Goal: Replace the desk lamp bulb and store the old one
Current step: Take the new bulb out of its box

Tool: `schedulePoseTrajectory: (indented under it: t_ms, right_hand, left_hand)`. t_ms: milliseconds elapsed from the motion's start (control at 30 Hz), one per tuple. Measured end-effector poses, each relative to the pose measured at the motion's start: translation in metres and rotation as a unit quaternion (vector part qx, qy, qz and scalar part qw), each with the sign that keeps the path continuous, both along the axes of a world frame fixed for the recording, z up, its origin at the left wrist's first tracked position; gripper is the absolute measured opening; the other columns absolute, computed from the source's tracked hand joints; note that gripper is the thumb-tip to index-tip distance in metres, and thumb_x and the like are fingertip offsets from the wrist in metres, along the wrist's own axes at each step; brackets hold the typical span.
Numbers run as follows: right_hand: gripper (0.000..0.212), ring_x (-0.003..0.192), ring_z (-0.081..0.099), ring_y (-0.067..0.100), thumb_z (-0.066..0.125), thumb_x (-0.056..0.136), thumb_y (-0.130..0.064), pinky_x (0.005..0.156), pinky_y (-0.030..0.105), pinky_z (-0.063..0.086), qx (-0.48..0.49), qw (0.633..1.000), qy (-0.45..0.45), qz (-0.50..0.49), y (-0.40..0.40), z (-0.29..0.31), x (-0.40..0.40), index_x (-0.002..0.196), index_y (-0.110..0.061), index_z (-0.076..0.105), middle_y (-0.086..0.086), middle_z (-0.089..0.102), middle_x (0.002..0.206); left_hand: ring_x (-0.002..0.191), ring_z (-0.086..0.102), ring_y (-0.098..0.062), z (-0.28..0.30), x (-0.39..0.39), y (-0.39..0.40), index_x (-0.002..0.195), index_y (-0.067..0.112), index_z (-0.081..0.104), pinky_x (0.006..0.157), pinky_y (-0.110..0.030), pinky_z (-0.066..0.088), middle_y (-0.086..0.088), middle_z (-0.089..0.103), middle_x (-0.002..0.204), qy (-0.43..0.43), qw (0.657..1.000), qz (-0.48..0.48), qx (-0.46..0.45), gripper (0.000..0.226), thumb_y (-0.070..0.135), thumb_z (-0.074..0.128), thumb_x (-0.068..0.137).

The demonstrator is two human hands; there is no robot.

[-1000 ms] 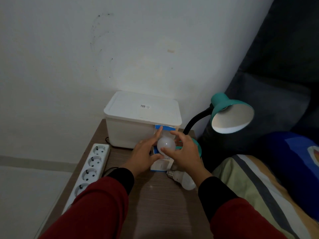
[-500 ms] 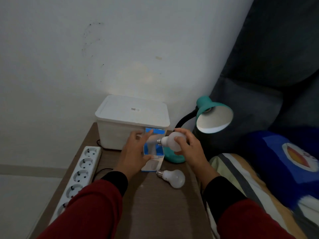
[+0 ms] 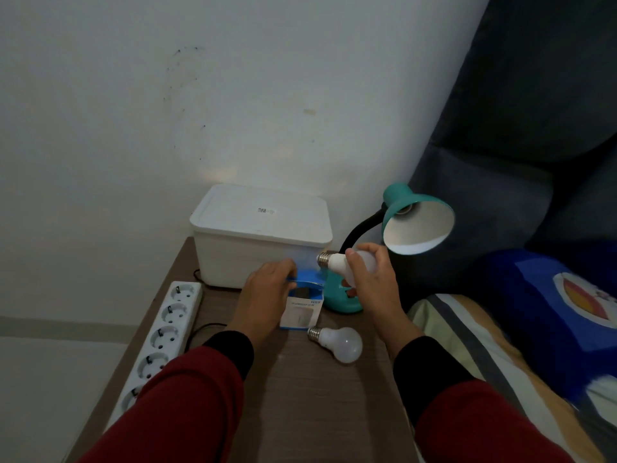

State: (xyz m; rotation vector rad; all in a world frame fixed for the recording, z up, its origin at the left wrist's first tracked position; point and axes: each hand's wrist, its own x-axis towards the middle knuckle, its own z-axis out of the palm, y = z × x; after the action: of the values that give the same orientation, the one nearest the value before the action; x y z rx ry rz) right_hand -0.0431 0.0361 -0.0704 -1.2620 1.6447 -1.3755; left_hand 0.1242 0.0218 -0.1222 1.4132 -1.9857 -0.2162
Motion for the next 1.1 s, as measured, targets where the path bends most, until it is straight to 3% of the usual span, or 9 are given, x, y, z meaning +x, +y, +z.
schedulePoseTrajectory:
  t_ms: [200, 400, 667, 900, 1100]
  right_hand:
    - [0.018, 0.098, 0.064, 0.030, 0.058, 0.089, -0.034, 0.054, 0.019, 0.048, 0.007, 1.000, 0.005, 0.004, -0.001, -0.009, -0.001, 0.103, -0.027, 0.049, 0.003, 0.051, 0.106]
    - [0.019, 0.098, 0.064, 0.030, 0.058, 0.089, -0.035, 0.053, 0.018, 0.047, 0.012, 1.000, 0.008, 0.001, -0.004, -0.013, -0.001, 0.103, -0.028, 0.048, 0.003, 0.051, 0.109]
    - [0.025, 0.099, 0.064, 0.031, 0.058, 0.089, -0.036, 0.052, 0.017, 0.046, 0.020, 1.000, 0.014, 0.000, -0.007, -0.016, 0.000, 0.109, -0.024, 0.050, 0.009, 0.054, 0.114]
    - [0.025, 0.100, 0.064, 0.031, 0.057, 0.090, -0.034, 0.052, 0.016, 0.046, 0.018, 1.000, 0.019, 0.006, -0.008, -0.016, 0.001, 0.110, -0.023, 0.048, 0.011, 0.054, 0.118]
    - [0.021, 0.099, 0.064, 0.031, 0.058, 0.090, -0.035, 0.046, 0.010, 0.046, 0.017, 1.000, 0.023, 0.005, -0.010, -0.016, 0.001, 0.106, -0.026, 0.048, 0.010, 0.054, 0.117]
  left_hand:
    - [0.110, 0.057, -0.022, -0.012, 0.003, 0.001, 0.115, 0.018, 0.064, 0.090, -0.034, 0.047, -0.005, 0.064, 0.115, -0.032, 0.999, -0.008, 0.000, 0.027, 0.016, 0.061, 0.088]
    - [0.103, 0.061, -0.025, -0.010, 0.004, 0.002, 0.109, 0.016, 0.070, 0.085, -0.037, 0.050, -0.008, 0.068, 0.108, -0.044, 0.999, -0.013, -0.020, 0.024, 0.014, 0.066, 0.085]
    - [0.112, 0.055, -0.021, -0.015, 0.004, 0.002, 0.123, 0.021, 0.062, 0.095, -0.035, 0.047, -0.005, 0.062, 0.119, -0.056, 0.998, -0.033, 0.004, 0.033, 0.017, 0.058, 0.090]
    - [0.121, 0.054, -0.028, -0.016, 0.006, 0.000, 0.127, 0.028, 0.058, 0.093, -0.045, 0.046, -0.007, 0.059, 0.129, -0.145, 0.988, -0.046, -0.018, 0.048, 0.014, 0.069, 0.082]
    - [0.120, 0.057, -0.026, -0.022, 0.009, -0.001, 0.129, 0.033, 0.054, 0.089, -0.044, 0.049, -0.002, 0.061, 0.130, -0.205, 0.977, -0.060, -0.021, 0.064, 0.008, 0.075, 0.075]
